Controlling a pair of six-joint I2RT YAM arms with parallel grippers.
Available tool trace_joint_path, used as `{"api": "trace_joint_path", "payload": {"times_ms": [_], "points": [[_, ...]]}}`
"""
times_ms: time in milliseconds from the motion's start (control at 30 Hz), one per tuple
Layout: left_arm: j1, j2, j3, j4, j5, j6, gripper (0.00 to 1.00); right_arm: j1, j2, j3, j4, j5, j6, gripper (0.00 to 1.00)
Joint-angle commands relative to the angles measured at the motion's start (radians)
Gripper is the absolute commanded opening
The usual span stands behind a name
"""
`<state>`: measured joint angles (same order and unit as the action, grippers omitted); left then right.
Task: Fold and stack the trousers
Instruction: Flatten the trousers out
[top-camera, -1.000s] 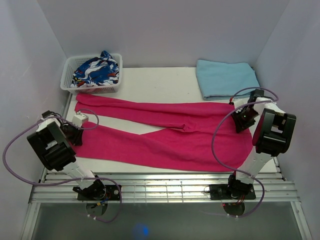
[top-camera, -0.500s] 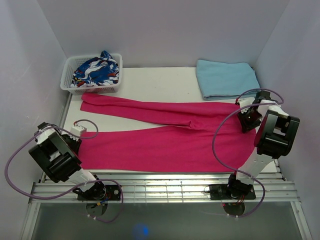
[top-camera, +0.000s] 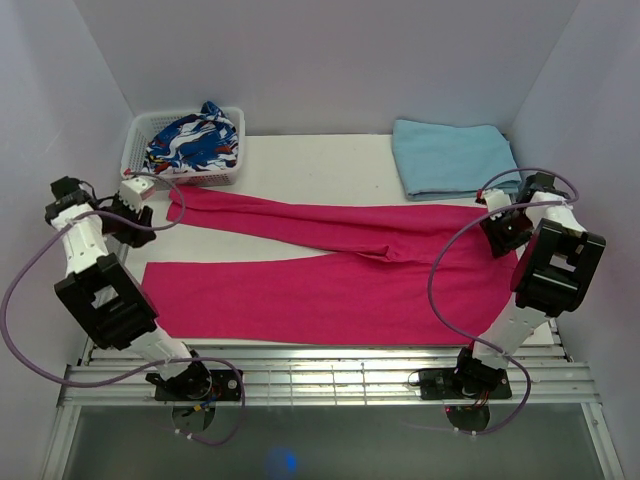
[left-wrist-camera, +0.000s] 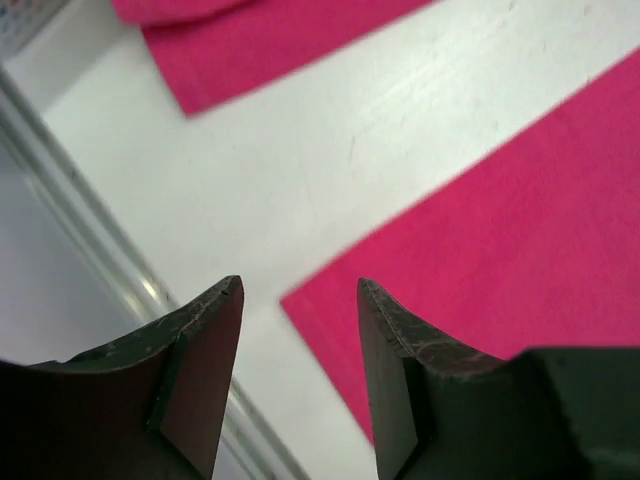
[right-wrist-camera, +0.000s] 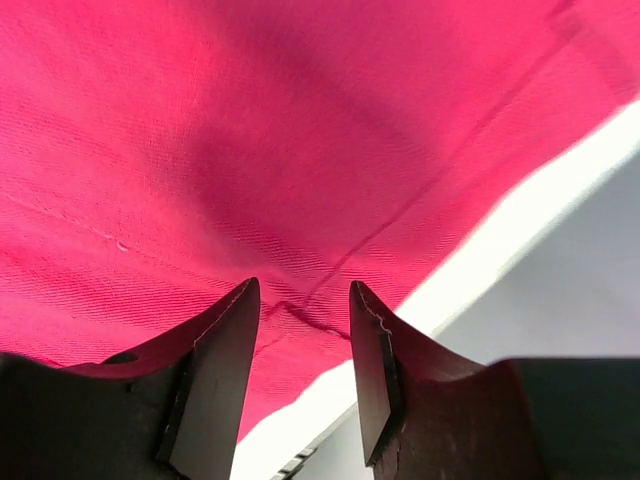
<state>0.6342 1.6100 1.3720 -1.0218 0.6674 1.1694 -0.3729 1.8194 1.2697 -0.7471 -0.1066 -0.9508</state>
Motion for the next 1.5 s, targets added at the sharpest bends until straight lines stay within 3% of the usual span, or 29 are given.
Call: {"api": "trace_joint_path", "payload": {"times_ms": [0, 67, 233, 467, 567, 733, 800, 967, 1167, 1300, 1467], "points": [[-0.089, 0.129, 0.039, 0.122, 0.097, -0.144, 0.59, 0.003, -0.032, 0.115, -0.067, -0.097, 0.004, 0.47], [-0.12, 0.198, 0.091, 0.244, 0.057, -0.229, 0.57, 0.023, -0.023, 0.146, -0.08, -0.096, 0.023, 0.47], [-0.191, 0.466, 0.301, 0.353, -0.04, -0.483, 0.52, 0.048, 0.017, 0.163, -0.06, -0.067, 0.105, 0.47], [-0.243, 0.611, 0.371, 0.451, -0.207, -0.545, 0.43, 0.051, 0.105, 0.112, 0.029, 0.033, 0.15, 0.45], [-0.246, 0.608, 0.331, 0.413, -0.284, -0.502, 0.34, 0.052, 0.13, 0.085, 0.057, 0.08, 0.15, 0.44], [-0.211, 0.447, 0.038, 0.339, -0.359, -0.363, 0.21, 0.051, 0.118, 0.034, 0.074, 0.132, 0.101, 0.43], [-0.182, 0.369, -0.063, 0.303, -0.364, -0.304, 0.19, 0.052, 0.112, 0.023, 0.074, 0.136, 0.08, 0.43], [-0.12, 0.3, -0.122, 0.223, -0.37, -0.251, 0.17, 0.052, 0.069, -0.048, 0.078, 0.156, 0.021, 0.43], [-0.059, 0.266, -0.035, 0.129, -0.339, -0.202, 0.18, 0.032, -0.006, -0.102, 0.084, 0.186, -0.08, 0.42], [-0.039, 0.246, 0.097, 0.023, -0.194, -0.145, 0.38, 0.019, -0.049, -0.038, 0.022, 0.078, -0.114, 0.47], [-0.041, 0.237, 0.225, -0.066, -0.034, -0.01, 0.47, 0.02, -0.091, 0.104, -0.079, -0.113, -0.111, 0.52]]}}
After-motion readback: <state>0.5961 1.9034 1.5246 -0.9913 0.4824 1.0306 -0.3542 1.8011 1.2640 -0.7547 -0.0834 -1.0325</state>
